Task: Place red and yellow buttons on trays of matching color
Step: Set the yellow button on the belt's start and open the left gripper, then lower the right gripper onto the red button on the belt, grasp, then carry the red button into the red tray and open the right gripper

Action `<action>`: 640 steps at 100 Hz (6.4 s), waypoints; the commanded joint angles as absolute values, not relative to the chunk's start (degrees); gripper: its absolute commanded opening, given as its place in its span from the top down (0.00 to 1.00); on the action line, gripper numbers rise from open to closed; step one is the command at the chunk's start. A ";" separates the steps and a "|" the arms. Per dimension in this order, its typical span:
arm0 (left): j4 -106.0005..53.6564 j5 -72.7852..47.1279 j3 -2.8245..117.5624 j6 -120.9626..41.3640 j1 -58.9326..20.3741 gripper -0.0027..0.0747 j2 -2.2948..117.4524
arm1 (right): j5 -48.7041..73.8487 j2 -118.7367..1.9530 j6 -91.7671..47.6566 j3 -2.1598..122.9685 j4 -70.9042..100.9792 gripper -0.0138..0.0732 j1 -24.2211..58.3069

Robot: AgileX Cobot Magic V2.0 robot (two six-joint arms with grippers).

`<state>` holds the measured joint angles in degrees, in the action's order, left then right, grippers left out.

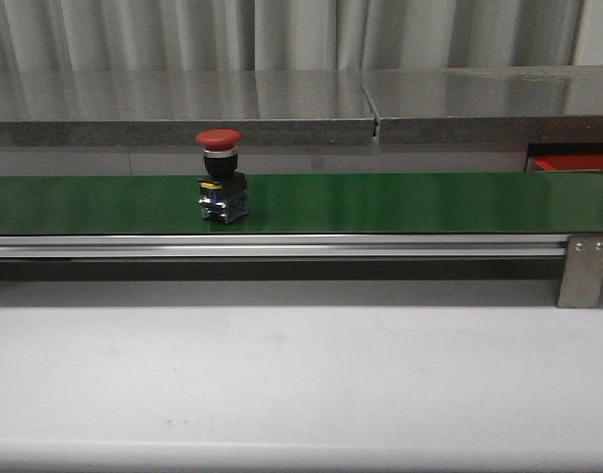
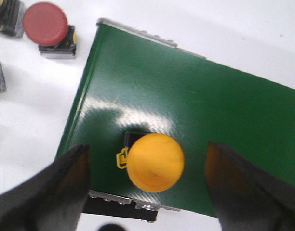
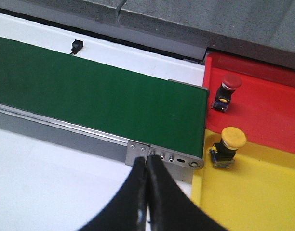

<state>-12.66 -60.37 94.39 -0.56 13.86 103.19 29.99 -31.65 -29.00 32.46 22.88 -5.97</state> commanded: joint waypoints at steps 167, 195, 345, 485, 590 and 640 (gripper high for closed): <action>-11.56 -46.97 51.98 -2.27 -3.09 0.99 39.21 | 26.99 -32.07 -29.24 34.25 26.28 0.93 -5.82; -11.56 -47.45 51.98 -2.27 -3.09 0.99 38.57 | 31.36 -42.02 -29.24 43.53 26.03 0.93 -3.74; -11.56 -47.35 51.98 -2.27 -3.09 0.99 38.68 | 23.81 -88.85 -18.94 69.10 22.14 0.12 14.86; -11.56 -47.24 51.98 -2.27 -3.09 0.99 38.68 | 28.42 -87.79 -6.61 74.19 12.88 0.73 -8.29; -11.56 -47.13 51.98 -2.27 -3.09 0.99 38.68 | 15.79 -108.66 -6.71 81.65 20.55 0.73 -15.66; -11.56 -47.13 51.98 -2.27 -3.09 0.99 38.68 | 15.66 -109.58 -6.71 81.65 21.39 0.22 -15.68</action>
